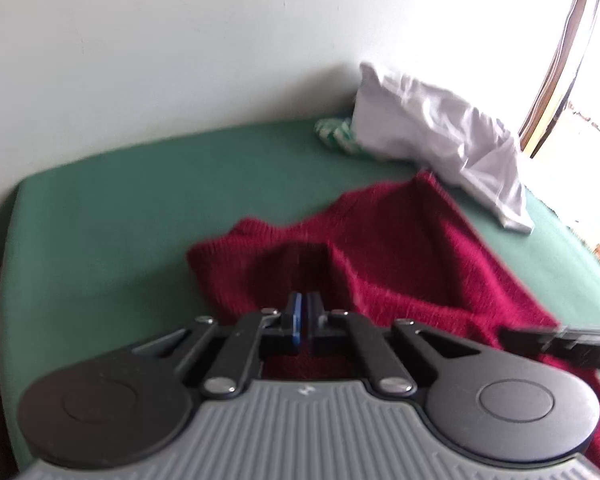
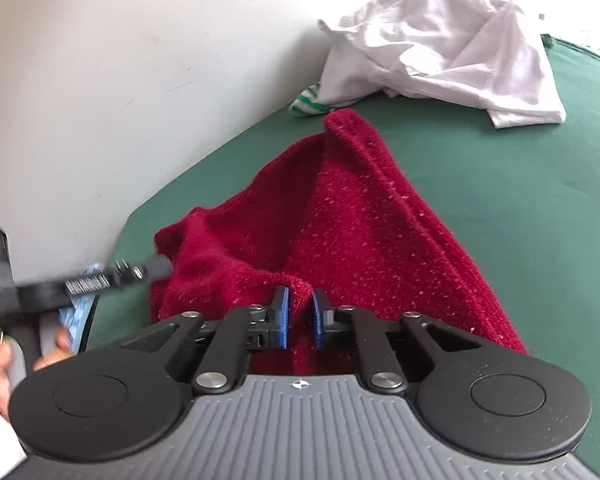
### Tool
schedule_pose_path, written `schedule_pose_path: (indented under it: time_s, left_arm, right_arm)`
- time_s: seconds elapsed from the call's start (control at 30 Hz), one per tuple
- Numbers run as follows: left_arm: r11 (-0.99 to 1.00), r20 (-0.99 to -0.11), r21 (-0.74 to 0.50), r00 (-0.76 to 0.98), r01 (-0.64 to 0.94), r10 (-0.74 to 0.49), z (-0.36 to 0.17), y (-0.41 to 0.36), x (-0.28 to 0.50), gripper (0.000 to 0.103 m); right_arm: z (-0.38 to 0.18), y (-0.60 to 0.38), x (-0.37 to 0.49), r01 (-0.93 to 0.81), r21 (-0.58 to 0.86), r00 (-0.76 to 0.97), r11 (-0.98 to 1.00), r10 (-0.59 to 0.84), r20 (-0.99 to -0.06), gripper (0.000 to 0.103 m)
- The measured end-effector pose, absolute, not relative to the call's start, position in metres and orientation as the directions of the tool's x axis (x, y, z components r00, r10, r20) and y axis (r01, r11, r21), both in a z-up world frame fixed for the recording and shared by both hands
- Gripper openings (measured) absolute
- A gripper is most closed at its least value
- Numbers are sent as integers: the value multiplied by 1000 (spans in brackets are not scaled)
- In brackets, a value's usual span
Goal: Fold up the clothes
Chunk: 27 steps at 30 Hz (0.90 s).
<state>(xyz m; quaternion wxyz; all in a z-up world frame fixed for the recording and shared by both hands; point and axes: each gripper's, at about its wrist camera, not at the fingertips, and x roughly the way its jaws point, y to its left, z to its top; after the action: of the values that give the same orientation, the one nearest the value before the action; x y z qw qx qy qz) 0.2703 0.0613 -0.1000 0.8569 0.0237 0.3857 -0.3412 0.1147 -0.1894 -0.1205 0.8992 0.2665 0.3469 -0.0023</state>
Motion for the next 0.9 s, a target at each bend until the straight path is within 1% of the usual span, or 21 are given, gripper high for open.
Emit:
schedule_pose_path:
  time_s: [0.07,0.1,0.13,0.17,0.2,0.23,0.27,0.3,0.33,0.37,0.43,0.53,0.6,0.63,0.7,0.73,0.83,0.9]
  left_arm:
    - [751,-684,-262,433,606,-587,-99,58,274,4]
    - [746,-691,-259,422,613,-587,-101,53,273,6]
    - [743,-700,-239,419,625,-578,-103,45,271,16]
    - [745,-704,-215,428,631,-566,-104,37,269,30]
    - [752,-706,-188,446,631,-551,-105,29,267,36]
    - [759,-708,-182,452,626,-543,-107,22,266,48]
    - [765,-711,-192,450,615,-541,-108,16,268,53]
    - [774,-721,-200,444,601,-531,-112,8,270,50]
    - [784,-734,-199,440,588,-516,-115,2,271,35]
    - [793,-745,-191,441,578,-501,-117,-1,272,2]
    - [810,-749,-190,452,555,-485,-119,-4,273,1]
    - [841,-682,-254,528,478,-506,-104,23,274,1]
    - [851,-663,-297,547,433,-510,-100,41,277,1]
    - [854,-671,-292,544,430,-504,-103,44,277,1]
    - [866,-703,-190,552,462,-449,-112,35,273,2]
    - [867,-705,-152,563,475,-432,-114,34,270,3]
    - [870,-693,-202,562,450,-451,-112,47,270,3]
    - [868,-681,-239,562,436,-470,-108,55,270,3]
  right_arm:
    - [-121,-190,114,197,484,757,853,182,-628,13]
    - [-121,-190,114,200,495,759,846,186,-624,13]
    - [-121,-189,114,201,499,760,843,187,-622,14]
    - [-121,-188,114,201,493,759,846,183,-624,14]
    - [-121,-187,115,201,484,756,852,179,-630,14]
    - [-121,-186,115,201,474,752,857,175,-636,14]
    - [-121,-185,116,199,469,750,860,174,-638,14]
    - [-120,-185,117,197,465,749,863,174,-639,14]
    - [-120,-184,117,195,463,748,865,173,-640,14]
    - [-120,-184,117,194,460,748,867,173,-641,14]
    - [-120,-185,117,192,456,748,869,171,-641,13]
    - [-120,-186,115,191,450,754,872,164,-636,12]
    - [-121,-186,114,191,448,759,873,158,-632,12]
    - [-122,-185,115,193,451,761,872,157,-629,12]
    - [-125,-184,116,193,456,764,869,159,-626,11]
    - [-125,-184,117,192,454,764,870,157,-625,9]
    - [-124,-187,117,191,461,763,867,165,-625,10]
    - [-123,-191,117,184,481,755,857,189,-627,13]
